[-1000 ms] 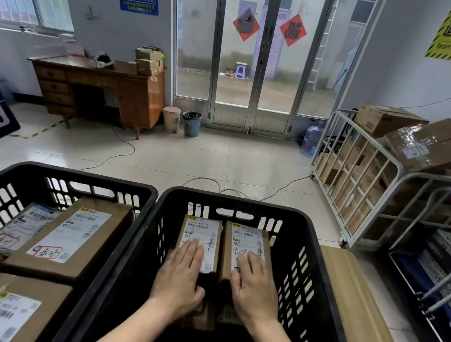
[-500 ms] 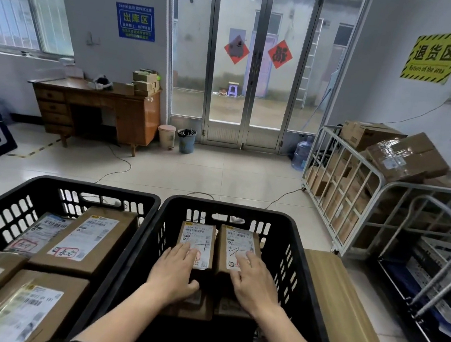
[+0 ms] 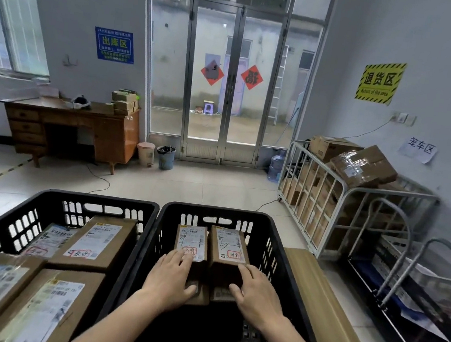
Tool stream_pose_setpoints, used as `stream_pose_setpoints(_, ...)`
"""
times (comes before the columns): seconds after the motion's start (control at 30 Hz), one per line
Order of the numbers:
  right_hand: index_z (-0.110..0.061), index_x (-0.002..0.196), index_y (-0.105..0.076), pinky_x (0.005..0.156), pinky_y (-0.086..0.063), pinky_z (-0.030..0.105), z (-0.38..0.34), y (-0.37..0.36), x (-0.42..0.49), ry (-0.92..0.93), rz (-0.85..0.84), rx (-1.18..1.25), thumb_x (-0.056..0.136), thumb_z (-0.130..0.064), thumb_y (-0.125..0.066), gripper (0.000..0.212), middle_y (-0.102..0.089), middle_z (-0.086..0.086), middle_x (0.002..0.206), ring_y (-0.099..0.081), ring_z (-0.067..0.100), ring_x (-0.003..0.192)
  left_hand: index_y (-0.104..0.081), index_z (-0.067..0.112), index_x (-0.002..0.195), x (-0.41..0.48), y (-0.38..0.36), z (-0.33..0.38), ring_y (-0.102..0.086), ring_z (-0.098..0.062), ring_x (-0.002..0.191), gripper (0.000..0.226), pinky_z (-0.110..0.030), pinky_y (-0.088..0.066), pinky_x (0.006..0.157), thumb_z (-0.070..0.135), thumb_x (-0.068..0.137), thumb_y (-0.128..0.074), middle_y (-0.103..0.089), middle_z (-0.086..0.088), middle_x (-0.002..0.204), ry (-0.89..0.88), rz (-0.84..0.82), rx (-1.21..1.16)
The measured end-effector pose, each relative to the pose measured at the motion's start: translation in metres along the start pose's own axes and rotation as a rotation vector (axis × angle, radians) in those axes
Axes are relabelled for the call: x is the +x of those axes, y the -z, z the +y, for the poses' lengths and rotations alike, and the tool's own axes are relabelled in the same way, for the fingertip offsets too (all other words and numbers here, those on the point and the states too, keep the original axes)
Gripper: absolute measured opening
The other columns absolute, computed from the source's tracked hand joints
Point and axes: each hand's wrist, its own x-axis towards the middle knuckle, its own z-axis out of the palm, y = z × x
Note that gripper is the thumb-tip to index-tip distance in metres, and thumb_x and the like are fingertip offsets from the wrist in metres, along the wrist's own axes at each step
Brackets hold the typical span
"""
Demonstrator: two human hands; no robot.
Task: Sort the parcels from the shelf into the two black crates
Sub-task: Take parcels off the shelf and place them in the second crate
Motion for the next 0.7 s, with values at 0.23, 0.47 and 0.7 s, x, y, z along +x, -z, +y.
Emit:
stream_pose_setpoints(0.23, -0.016, 0.146, -0.025, 0.113, -0.025, 0.032, -0.022, 0.013, -0.062, -0.112, 0.033, -0.021, 0.097, -0.040, -0.038, 0.056, -0.029, 0.004, 0.151, -0.026, 0.019, 0.139, -0.018, 0.017, 0.147, -0.045, 0.009, -0.001, -0.013, -0.022, 0.145, 0.073, -0.036, -0.010, 0.121, 0.049, 0.088, -0.046, -0.019, -0.005, 0.155, -0.108, 0.022, -0.016)
stream_pose_setpoints(0.47, -0.016, 0.145, -0.027, 0.112, -0.027, 0.034, -0.058, 0.023, -0.142, -0.230, 0.121, -0.045, 0.096, -0.040, -0.041, 0.056, -0.031, 0.005, 0.149, -0.029, 0.021, 0.138, -0.016, 0.017, 0.148, -0.107, 0.025, -0.002, -0.008, -0.024, 0.146, 0.072, -0.037, -0.008, 0.120, 0.047, 0.090, -0.046, -0.016, -0.008, 0.156, -0.228, 0.022, -0.023)
stream_pose_setpoints(0.7, -0.017, 0.146, -0.026, 0.113, -0.027, 0.035, -0.079, 0.023, -0.232, -0.373, 0.168, -0.071, 0.096, -0.037, -0.039, 0.055, -0.025, 0.006, 0.153, -0.025, 0.022, 0.140, -0.013, 0.016, 0.149, -0.171, 0.029, 0.011, -0.004, -0.026, 0.146, 0.069, -0.038, -0.005, 0.120, 0.041, 0.093, -0.044, -0.012, -0.010, 0.157, -0.421, 0.042, 0.037)
